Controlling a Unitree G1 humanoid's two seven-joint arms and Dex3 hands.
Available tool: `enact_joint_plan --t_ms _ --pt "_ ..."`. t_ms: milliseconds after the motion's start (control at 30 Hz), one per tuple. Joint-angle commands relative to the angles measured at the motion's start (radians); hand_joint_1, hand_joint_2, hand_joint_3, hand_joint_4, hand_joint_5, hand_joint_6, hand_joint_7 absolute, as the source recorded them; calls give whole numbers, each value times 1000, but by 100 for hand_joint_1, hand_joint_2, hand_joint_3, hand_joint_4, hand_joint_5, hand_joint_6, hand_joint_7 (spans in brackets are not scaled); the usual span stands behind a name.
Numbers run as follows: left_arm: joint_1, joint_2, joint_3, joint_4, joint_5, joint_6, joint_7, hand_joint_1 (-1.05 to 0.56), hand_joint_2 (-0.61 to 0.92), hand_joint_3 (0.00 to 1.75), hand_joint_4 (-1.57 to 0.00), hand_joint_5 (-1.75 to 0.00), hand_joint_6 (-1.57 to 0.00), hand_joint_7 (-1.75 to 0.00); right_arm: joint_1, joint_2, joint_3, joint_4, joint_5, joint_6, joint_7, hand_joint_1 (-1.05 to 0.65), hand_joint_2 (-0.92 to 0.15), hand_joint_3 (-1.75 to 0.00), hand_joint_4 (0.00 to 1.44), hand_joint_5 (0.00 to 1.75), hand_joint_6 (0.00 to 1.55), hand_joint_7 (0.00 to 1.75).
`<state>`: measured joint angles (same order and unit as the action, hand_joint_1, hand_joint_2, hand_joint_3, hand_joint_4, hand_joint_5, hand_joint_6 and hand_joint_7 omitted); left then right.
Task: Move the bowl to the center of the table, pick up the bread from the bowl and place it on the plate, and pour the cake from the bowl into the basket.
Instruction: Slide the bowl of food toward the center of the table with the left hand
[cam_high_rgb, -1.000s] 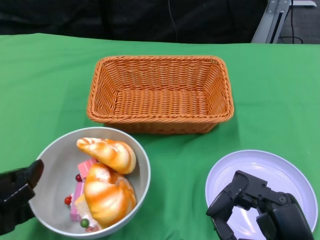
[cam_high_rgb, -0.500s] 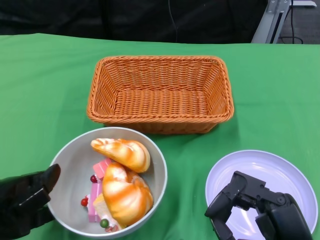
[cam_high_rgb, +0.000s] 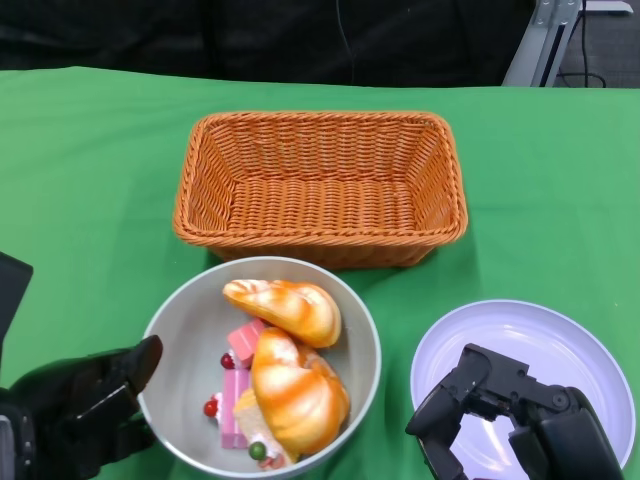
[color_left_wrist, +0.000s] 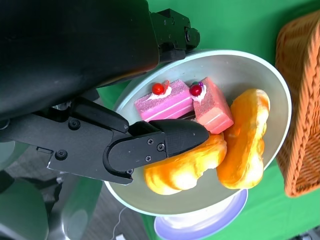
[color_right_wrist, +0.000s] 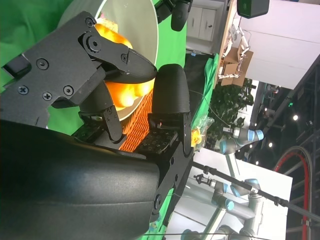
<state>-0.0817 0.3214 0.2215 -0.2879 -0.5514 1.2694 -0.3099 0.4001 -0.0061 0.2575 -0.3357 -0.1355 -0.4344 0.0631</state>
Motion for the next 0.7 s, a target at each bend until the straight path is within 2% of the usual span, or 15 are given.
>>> enact_joint_plan --t_ms 33,333,700 --pt "3 -21 -2 -25 -15 19 9 -73 92 65 0 0 0 0 6 -7 2 -4 -6 -6 -8 -26 -44 -107 87 154 81 124" --pt "-5 -56 -10 -51 -21 53 12 -73 92 64 0 0 0 0 4 -3 6 3 -11 -14 -12 -25 -40 -114 87 154 81 126" --pt "-13 -61 -58 -76 -32 56 -6 -72 92 66 0 0 0 0 2 0 9 13 -20 -26 -23 -27 -45 -104 87 154 82 124"
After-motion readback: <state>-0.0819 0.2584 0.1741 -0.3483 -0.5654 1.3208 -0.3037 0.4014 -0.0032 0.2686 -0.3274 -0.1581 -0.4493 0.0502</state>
